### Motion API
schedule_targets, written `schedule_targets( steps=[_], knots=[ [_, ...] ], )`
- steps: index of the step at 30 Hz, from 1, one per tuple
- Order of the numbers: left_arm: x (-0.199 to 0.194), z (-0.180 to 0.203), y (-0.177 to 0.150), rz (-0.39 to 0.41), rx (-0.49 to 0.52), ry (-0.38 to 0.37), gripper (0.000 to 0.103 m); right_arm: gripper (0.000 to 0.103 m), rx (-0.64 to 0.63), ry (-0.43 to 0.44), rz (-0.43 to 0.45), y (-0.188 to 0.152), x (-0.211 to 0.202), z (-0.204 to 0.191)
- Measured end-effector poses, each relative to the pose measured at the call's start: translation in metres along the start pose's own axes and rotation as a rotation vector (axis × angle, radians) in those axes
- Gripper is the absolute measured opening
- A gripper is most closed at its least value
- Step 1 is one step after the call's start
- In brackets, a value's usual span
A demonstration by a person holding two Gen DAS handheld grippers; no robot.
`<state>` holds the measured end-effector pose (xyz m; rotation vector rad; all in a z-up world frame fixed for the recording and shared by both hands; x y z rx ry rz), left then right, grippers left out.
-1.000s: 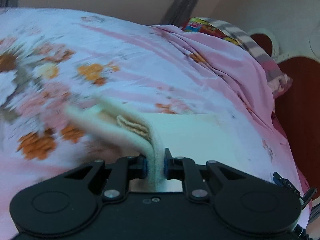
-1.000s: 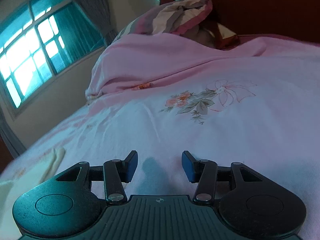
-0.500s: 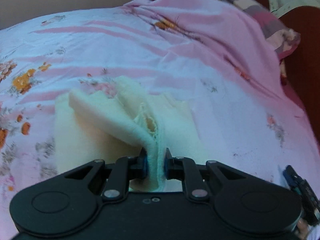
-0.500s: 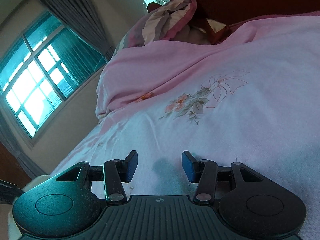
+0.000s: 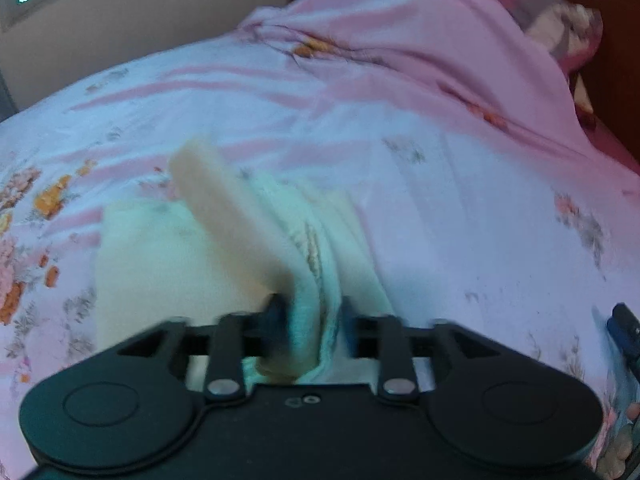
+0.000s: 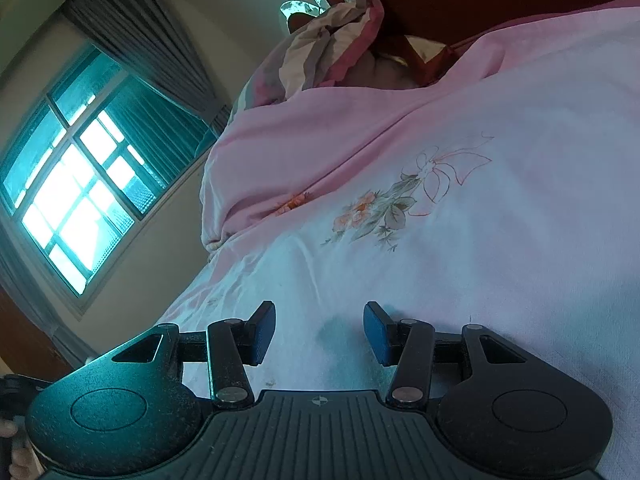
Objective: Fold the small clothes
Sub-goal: 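Open the left gripper on the folded end and lift away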
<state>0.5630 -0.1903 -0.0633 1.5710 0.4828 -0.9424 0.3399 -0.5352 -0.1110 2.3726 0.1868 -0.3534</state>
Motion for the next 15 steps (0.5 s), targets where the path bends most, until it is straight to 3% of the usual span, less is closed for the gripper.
schedule_targets(
  steps=[1, 2, 3, 4, 7, 11, 15],
  knots=[
    [-0.001, 0.005, 0.0, 0.017, 0.002, -0.031, 0.079, 0.049, 0.001, 0.0, 0.001, 0.0, 0.0, 0.0],
    [-0.003, 0.01, 0.001, 0.039, -0.001, -0.091, 0.088, 0.049, 0.003, -0.001, 0.001, 0.0, 0.0, 0.001],
    [-0.004, 0.014, 0.001, 0.047, -0.007, -0.119, 0.086, 0.049, 0.003, 0.0, 0.001, 0.0, 0.0, 0.001],
    [-0.005, 0.017, 0.001, 0.053, -0.016, -0.137, 0.077, 0.049, 0.003, 0.0, 0.001, 0.0, 0.0, 0.001],
    [-0.016, 0.014, -0.001, 0.105, -0.06, -0.186, 0.076, 0.049, 0.007, -0.004, 0.004, 0.001, 0.0, 0.001],
    [-0.041, -0.026, -0.017, 0.182, -0.185, -0.15, 0.074, 0.049, 0.007, -0.016, 0.004, 0.001, -0.001, 0.0],
    [-0.063, -0.076, -0.053, 0.216, -0.268, -0.049, 0.071, 0.049, -0.023, -0.054, -0.004, 0.001, -0.001, -0.004]
  ],
)
Point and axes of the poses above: each gripper's, at about its wrist camera, not at the fingertips, and x roughly the way its jaws point, z to its right, y to its top, the point moved 2 cm from there along x, roughly the way its jaws point
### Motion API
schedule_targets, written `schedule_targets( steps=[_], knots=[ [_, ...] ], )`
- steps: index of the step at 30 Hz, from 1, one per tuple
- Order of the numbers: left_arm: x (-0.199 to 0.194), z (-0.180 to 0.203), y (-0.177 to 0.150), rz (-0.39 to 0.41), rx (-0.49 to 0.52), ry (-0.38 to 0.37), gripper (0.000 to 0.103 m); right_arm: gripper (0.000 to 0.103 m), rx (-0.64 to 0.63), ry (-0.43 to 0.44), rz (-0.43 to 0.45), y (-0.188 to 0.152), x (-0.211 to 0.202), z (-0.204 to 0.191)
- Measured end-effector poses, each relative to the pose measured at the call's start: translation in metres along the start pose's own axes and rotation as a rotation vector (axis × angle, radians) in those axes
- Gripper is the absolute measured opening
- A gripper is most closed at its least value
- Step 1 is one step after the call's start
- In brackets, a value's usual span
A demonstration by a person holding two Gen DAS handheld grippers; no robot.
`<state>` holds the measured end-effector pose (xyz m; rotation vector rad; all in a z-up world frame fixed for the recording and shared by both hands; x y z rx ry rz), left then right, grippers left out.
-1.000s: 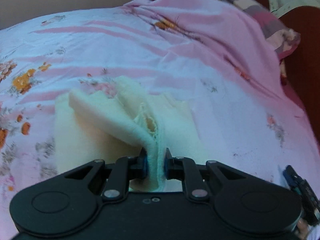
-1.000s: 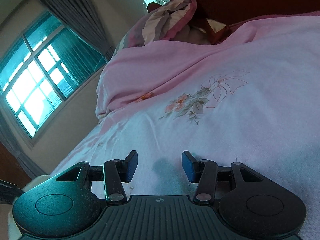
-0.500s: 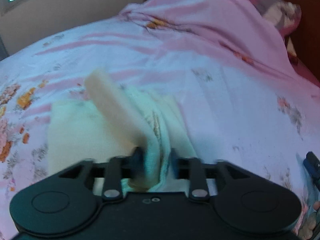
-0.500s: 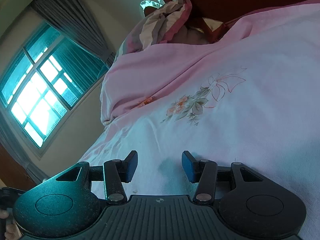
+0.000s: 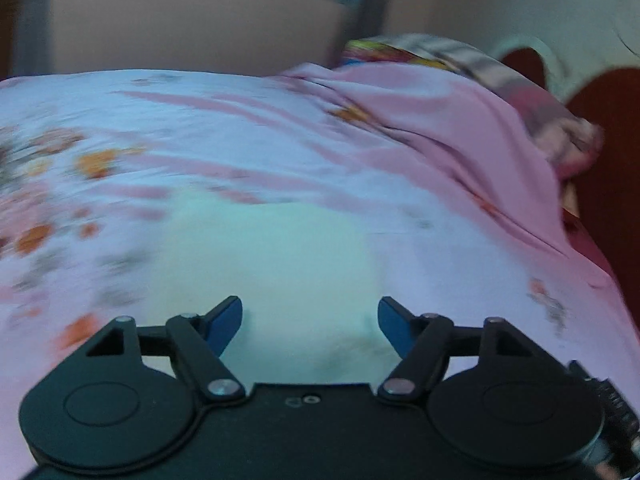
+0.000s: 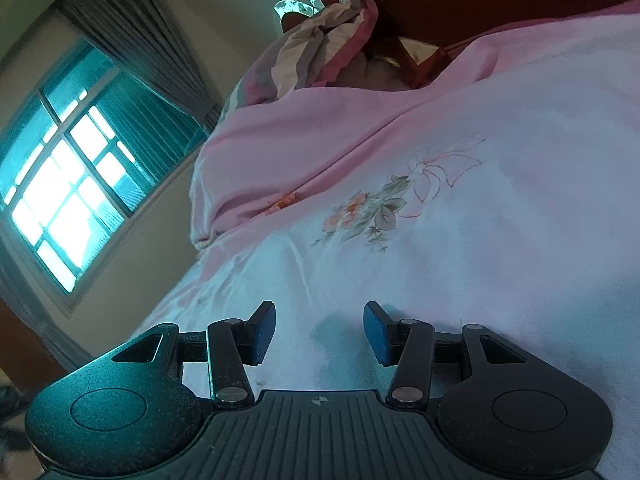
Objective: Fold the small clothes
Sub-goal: 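Open the left gripper on the folded end and lift away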
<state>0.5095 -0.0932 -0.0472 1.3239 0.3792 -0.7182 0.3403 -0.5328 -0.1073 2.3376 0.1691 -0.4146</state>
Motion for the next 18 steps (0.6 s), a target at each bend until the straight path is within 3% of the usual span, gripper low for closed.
schedule_targets(
  steps=[4, 10, 18],
  knots=[
    [-0.02, -0.037, -0.023, 0.002, -0.027, 0.071, 0.07, 0.049, -0.06, -0.046, -0.022, -0.002, 0.004, -0.009],
    [-0.035, -0.057, -0.04, 0.007, -0.019, 0.085, 0.068, 0.049, -0.103, -0.094, -0.034, -0.004, 0.009, -0.014],
    [-0.024, -0.021, -0.031, 0.002, 0.142, 0.078, 0.069, 0.049, -0.089, -0.08, -0.035, -0.004, 0.011, -0.009]
  ],
)
Point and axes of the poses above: each gripper's, at about its wrist camera, not at the fingertips, and x roughly the way its jaws point, z to its right, y to its top, the point moved 2 cm from there along x, roughly the way its jaws point
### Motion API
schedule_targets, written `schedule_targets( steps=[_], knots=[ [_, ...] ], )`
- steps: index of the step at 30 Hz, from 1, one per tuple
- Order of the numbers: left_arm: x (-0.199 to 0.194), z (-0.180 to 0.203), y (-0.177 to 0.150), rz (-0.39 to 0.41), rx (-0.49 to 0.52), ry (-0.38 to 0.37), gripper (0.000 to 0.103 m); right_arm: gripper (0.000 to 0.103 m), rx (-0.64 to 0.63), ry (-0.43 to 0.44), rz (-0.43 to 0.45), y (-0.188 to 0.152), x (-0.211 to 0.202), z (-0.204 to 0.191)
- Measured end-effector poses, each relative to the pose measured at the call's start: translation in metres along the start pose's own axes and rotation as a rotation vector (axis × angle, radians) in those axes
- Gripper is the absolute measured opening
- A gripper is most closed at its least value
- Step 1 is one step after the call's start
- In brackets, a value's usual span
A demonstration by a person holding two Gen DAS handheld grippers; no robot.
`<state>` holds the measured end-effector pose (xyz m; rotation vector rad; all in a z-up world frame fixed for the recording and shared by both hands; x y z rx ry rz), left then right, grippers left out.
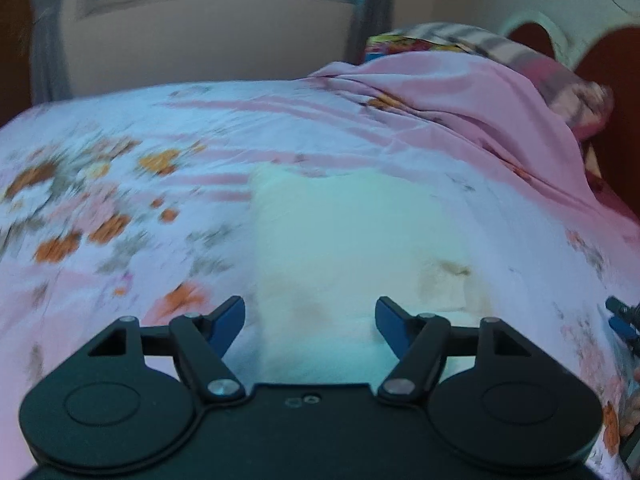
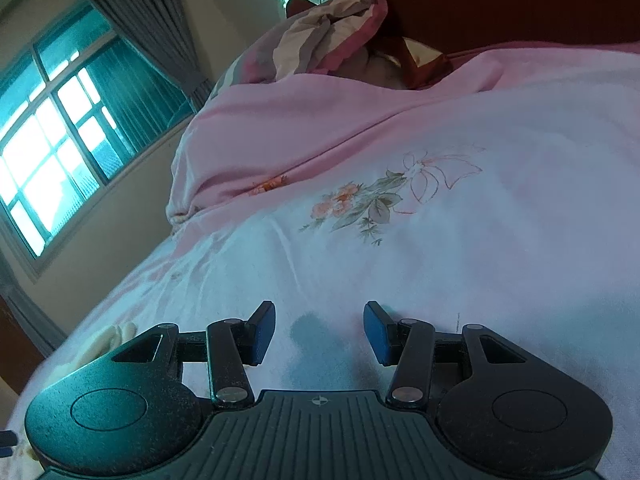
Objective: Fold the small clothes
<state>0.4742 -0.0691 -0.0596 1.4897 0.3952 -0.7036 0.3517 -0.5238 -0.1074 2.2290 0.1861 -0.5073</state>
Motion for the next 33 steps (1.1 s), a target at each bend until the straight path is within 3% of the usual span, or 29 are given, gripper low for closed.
schedule_targets(
  steps=[4, 7, 13, 16, 19, 23, 29, 31, 33],
  knots=[
    [0.014, 0.037, 0.006, -0.003, 0.046, -0.027, 0.07, 0.049, 0.016, 0.015, 0.002, 0.001, -0.001, 0.002],
    [0.018, 0.044, 0.001, -0.002, 0.022, -0.021, 0.07, 0.049, 0.027, 0.025, 0.0, 0.002, -0.001, 0.004],
    [-0.022, -0.024, -0.037, 0.019, -0.03, 0.079, 0.069, 0.049, -0.047, 0.025, -0.051, 0.005, 0.003, -0.011],
    [-0.043, -0.058, -0.072, -0.002, -0.02, 0.135, 0.069, 0.049, -0.098, 0.188, -0.098, -0.001, -0.009, -0.049],
    [-0.051, -0.073, -0.099, -0.011, -0.062, 0.096, 0.069, 0.049, -0.131, 0.343, -0.21, -0.027, -0.015, -0.103],
    [-0.05, -0.067, -0.112, 0.01, -0.044, 0.056, 0.07, 0.049, -0.099, 0.446, -0.367, -0.066, -0.018, -0.151],
    [-0.03, -0.058, -0.1, 0.016, -0.021, 0.004, 0.074, 0.05, -0.041, 0.445, -0.475, -0.1, -0.002, -0.178],
    [-0.021, -0.054, -0.1, -0.002, 0.006, 0.008, 0.08, 0.05, -0.025, 0.45, -0.495, -0.105, 0.008, -0.184],
    [-0.017, -0.05, -0.101, -0.005, 0.032, 0.026, 0.081, 0.049, -0.051, 0.423, -0.485, -0.109, 0.016, -0.193]
  ],
)
Point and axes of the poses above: each gripper's, at about its wrist camera, not at the fingertips, and x roughly the way its jaws point, z to its right, y to its top, the point moved 2 cm from there along x, roughly the way its jaws point
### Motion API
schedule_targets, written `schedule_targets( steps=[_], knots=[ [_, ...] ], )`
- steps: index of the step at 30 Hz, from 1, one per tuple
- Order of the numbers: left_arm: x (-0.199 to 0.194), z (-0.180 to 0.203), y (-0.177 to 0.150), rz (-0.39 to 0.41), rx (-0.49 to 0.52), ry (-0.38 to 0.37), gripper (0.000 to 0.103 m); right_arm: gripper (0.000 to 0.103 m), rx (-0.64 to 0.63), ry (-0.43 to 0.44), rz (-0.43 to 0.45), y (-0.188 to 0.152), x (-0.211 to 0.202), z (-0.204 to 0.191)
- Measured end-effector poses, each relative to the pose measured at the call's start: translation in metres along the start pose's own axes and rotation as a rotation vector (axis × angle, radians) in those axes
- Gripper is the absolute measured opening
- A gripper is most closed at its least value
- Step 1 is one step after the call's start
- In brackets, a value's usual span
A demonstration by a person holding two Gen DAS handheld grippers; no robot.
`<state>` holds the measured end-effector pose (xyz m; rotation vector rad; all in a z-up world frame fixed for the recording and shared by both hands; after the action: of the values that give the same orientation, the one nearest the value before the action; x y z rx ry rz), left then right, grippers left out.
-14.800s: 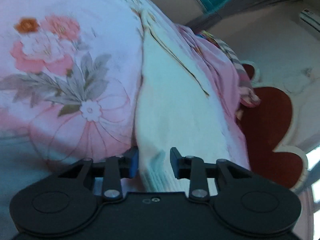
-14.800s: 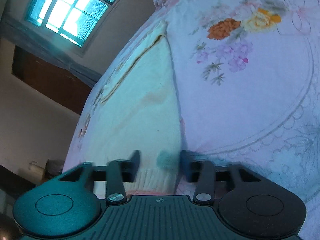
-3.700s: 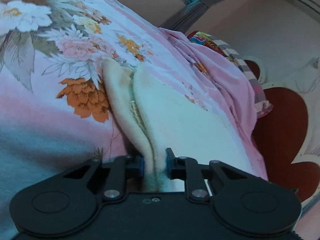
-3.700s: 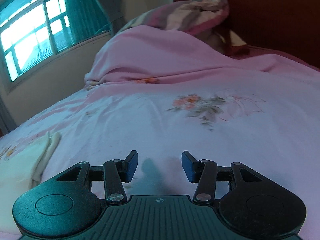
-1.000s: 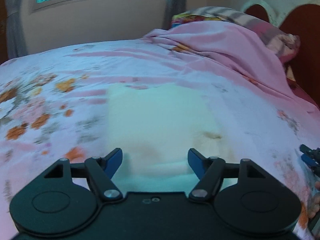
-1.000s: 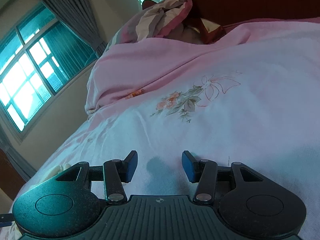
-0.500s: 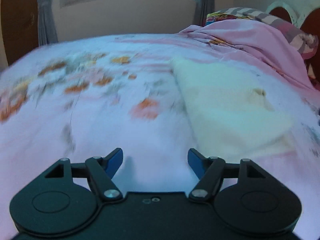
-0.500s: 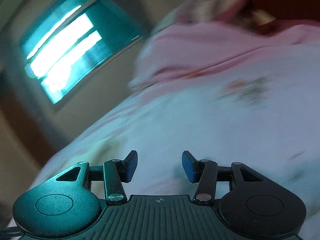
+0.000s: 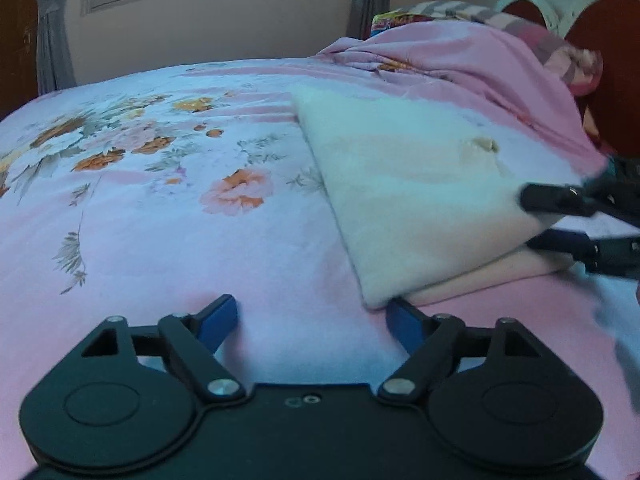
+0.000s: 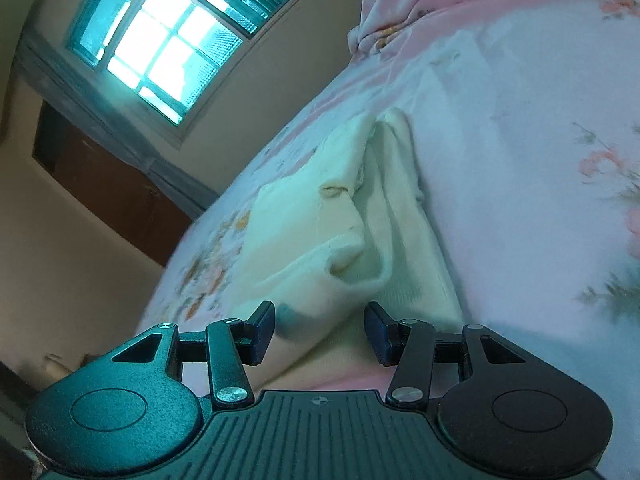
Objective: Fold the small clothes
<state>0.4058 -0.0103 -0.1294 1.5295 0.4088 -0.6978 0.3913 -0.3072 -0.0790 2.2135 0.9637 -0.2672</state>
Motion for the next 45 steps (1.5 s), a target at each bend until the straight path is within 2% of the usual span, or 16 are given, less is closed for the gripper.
schedule_targets(
  steps=[2, 4, 10, 11, 13, 14, 15, 17, 18, 20, 25, 27, 35, 37, 41, 45],
  knots=[
    [-0.003, 0.004, -0.003, 0.011, 0.015, -0.009, 0.079, 0.049, -0.03, -0.056, -0.007, 0.002, 0.011, -0.006],
    [-0.004, 0.005, -0.006, 0.02, 0.022, -0.023, 0.08, 0.007, -0.078, -0.061, 0.01, 0.003, 0.014, -0.014],
    [-0.004, 0.001, -0.007, 0.041, -0.01, -0.019, 0.08, 0.006, -0.148, -0.007, 0.139, 0.009, -0.028, -0.023],
    [-0.003, 0.002, -0.008, 0.042, -0.007, -0.016, 0.08, 0.006, -0.142, -0.014, 0.136, 0.008, -0.027, -0.015],
    [-0.002, 0.002, -0.006, 0.037, -0.018, -0.015, 0.081, 0.007, -0.104, -0.093, 0.047, -0.002, -0.007, 0.007],
    [-0.003, 0.001, -0.006, 0.035, -0.029, -0.017, 0.08, 0.007, -0.077, -0.1, -0.005, -0.006, 0.002, 0.018],
    [-0.004, -0.001, -0.005, 0.037, -0.045, -0.02, 0.078, 0.007, -0.06, -0.086, -0.006, -0.008, 0.004, 0.024],
    [-0.007, -0.006, -0.005, 0.04, -0.074, -0.031, 0.078, 0.017, -0.064, -0.103, 0.045, -0.003, -0.011, 0.024],
    [-0.009, -0.008, -0.006, 0.043, -0.08, -0.034, 0.078, 0.027, -0.084, -0.113, 0.112, -0.001, -0.024, 0.021],
    [-0.012, -0.009, -0.01, 0.061, -0.079, -0.043, 0.078, 0.031, -0.125, -0.068, 0.177, 0.006, -0.039, 0.018],
    [-0.019, -0.001, -0.01, 0.098, -0.083, -0.116, 0.079, 0.031, -0.202, -0.064, 0.125, 0.035, -0.015, 0.011],
    [-0.02, 0.001, -0.01, 0.104, -0.069, -0.127, 0.079, 0.031, -0.185, -0.075, 0.116, 0.037, -0.011, 0.01],
    [0.002, 0.004, 0.002, 0.056, -0.086, -0.114, 0.081, 0.031, -0.195, -0.087, 0.114, 0.004, -0.026, 0.006],
    [0.003, 0.001, 0.003, 0.058, -0.126, -0.113, 0.08, 0.031, -0.138, -0.111, 0.12, -0.001, -0.033, 0.014],
    [-0.001, -0.008, -0.006, 0.075, -0.164, -0.11, 0.08, 0.031, 0.011, -0.052, 0.106, -0.013, -0.042, 0.029],
    [-0.001, -0.009, -0.004, 0.074, -0.174, -0.105, 0.08, 0.031, 0.054, -0.018, 0.049, -0.01, -0.014, 0.029]
  ],
)
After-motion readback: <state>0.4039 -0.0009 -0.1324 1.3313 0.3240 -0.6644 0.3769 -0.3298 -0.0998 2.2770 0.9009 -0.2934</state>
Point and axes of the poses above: each gripper's, at about its wrist camera, not at the fingertips, and x roughly the way its jaws point, z to its right, y to its top, the point moved 2 cm from there along x, roughly the way its jaws point
